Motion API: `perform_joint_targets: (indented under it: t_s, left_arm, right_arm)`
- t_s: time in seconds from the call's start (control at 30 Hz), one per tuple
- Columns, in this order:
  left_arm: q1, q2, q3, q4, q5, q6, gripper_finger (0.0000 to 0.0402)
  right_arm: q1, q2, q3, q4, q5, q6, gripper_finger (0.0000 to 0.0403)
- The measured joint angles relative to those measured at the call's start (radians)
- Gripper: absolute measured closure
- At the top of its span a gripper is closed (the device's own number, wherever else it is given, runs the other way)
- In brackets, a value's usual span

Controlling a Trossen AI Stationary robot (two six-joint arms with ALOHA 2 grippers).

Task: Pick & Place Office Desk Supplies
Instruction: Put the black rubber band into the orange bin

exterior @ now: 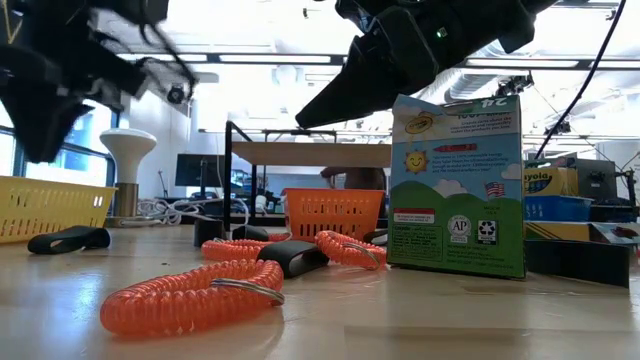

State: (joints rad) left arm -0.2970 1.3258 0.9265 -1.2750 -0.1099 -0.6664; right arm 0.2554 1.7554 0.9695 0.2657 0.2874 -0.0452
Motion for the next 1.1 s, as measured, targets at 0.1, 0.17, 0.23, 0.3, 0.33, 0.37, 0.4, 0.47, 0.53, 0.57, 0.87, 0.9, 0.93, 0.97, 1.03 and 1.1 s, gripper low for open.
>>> perform_joint_targets:
  t_s: [0.1,0.17,0.23,0.3,0.33,0.37,0.4,0.47,0.53,0.57,0.87,0.9,0.93,0.97,1.03,1.1]
  left_arm:
    - [-0.026,0.0,0.018,0.109,-0.059,0.11,0.0286]
    - [-0.048,0.0,0.018,0.219,-0.092,0.206,0.0286]
    - [-0.075,0.0,0.018,0.33,-0.099,0.312,0.0286]
    - [-0.101,0.009,0.018,0.416,-0.101,0.392,0.0286]
    - [-0.112,0.014,0.015,0.452,-0.101,0.419,0.0286]
    - [-0.122,0.022,0.012,0.475,-0.101,0.431,0.0286]
    - [-0.13,0.036,0.011,0.491,-0.102,0.433,0.0286]
    - [-0.139,0.069,0.011,0.505,-0.102,0.43,0.0286]
    - [-0.141,0.107,0.01,0.493,-0.102,0.43,0.0286]
    - [-0.141,0.13,0.01,0.493,-0.102,0.43,0.0286]
    - [-0.14,0.242,0.009,0.501,-0.098,0.439,0.0286]
    - [-0.14,0.242,0.009,0.5,-0.097,0.434,0.0286]
    - [-0.14,0.242,0.009,0.501,-0.097,0.434,0.0286]
    - [-0.14,0.242,0.009,0.501,-0.095,0.433,0.0286]
    - [-0.14,0.242,0.009,0.5,-0.072,0.433,0.0286]
    - [-0.134,0.242,0.005,0.506,-0.043,0.424,0.0286]
  right_arm:
    - [0.0,0.0,0.0,0.0,0.0,0.0,0.0145]
    - [0.0,0.0,0.0,0.0,0.0,0.0,0.0145]
    - [0.0,0.0,0.0,0.0,0.0,0.0,0.0145]
    - [0.0,0.0,0.0,0.0,0.001,0.0,0.0145]
    - [0.0,0.0,0.0,0.0,0.0,0.0,0.0145]
    - [0.0,0.0,0.0,-0.001,0.001,0.0,0.0145]
    - [0.0,0.0,0.0,-0.003,0.0,0.0,0.0145]
    - [0.0,0.0,0.0,-0.009,0.0,0.0,0.0145]
    - [0.0,0.0,0.0,-0.01,-0.003,0.0,0.0145]
    - [0.0,0.0,0.0,-0.01,-0.003,0.0,0.0145]
    - [0.0,0.0,0.0,-0.023,-0.01,0.026,0.0145]
    - [0.0,0.0,0.0,-0.023,-0.01,0.026,0.0145]
    - [0.0,0.0,0.0,-0.023,-0.01,0.026,0.0145]
    - [0.0,0.0,0.0,-0.023,-0.01,0.026,0.0145]
    - [0.0,0.0,0.0,-0.022,-0.009,0.026,0.0145]
    - [-0.002,0.0,0.0,-0.022,-0.008,0.025,0.0145]
